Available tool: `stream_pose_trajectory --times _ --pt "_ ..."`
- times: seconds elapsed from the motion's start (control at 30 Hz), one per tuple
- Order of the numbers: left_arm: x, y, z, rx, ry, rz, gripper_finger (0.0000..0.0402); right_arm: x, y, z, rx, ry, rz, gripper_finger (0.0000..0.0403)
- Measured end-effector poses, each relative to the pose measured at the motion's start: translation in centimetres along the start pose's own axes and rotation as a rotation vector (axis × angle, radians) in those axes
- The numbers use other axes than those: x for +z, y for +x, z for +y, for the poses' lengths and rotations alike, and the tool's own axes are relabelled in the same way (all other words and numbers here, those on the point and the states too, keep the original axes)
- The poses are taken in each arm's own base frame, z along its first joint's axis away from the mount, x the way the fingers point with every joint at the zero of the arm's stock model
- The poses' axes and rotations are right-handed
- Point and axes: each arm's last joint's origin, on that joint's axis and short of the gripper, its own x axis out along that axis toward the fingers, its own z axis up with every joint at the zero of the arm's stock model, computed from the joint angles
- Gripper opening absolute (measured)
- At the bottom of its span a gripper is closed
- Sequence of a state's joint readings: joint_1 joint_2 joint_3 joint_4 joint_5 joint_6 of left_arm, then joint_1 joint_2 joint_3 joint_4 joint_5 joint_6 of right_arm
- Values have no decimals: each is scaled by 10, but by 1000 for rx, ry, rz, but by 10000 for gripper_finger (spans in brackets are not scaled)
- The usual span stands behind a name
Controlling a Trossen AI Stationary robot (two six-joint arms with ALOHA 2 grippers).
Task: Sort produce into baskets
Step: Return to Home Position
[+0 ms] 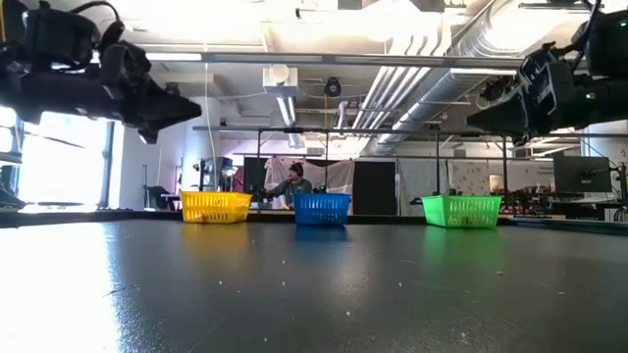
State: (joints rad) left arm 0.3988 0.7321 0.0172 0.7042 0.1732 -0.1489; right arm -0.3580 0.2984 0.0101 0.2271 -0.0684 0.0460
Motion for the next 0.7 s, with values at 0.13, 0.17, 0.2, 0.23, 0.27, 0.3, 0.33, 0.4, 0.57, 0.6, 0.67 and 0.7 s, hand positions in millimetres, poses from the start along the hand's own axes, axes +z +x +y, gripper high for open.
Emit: stream_pose_trajectory --times 0.13,0.17,0.2,0.23,0.27,0.3,0.33,0.4,0.57,0.6,0.67,0.7 --pt "-6 -7 -1 3 -36 73 32 0 -6 0 0 2 -1 0" --pt "-7 -9 -1 5 -38 84 30 -1 -7 0 1 2 -3 0" --pt "-8 -11 -1 7 -40 97 28 -1 -8 1 1 2 -1 0" --pt "-8 -12 -1 9 -42 105 24 -2 -10 1 -1 2 3 0" --pt "-7 -14 -2 8 -41 100 19 -2 -11 0 -7 3 7 0" --pt "-5 -16 -2 5 -36 83 15 -3 -13 0 -10 3 4 0" --pt "-3 -18 -3 2 -25 65 10 -1 -15 1 -14 2 -18 0" --pt "-1 -23 -4 2 -14 44 3 2 -17 1 -11 -7 -59 0" --pt "-2 -37 -5 56 -14 40 1 4 -19 0 -35 -22 -79 0" --pt "-3 -40 -5 75 -21 48 1 3 -19 0 -40 -15 -76 0" --pt "2 -44 -6 88 -31 -17 1 4 -19 0 -53 -9 -79 0" --pt "5 -47 -7 83 -17 -48 1 4 -19 0 -66 -8 -87 0"
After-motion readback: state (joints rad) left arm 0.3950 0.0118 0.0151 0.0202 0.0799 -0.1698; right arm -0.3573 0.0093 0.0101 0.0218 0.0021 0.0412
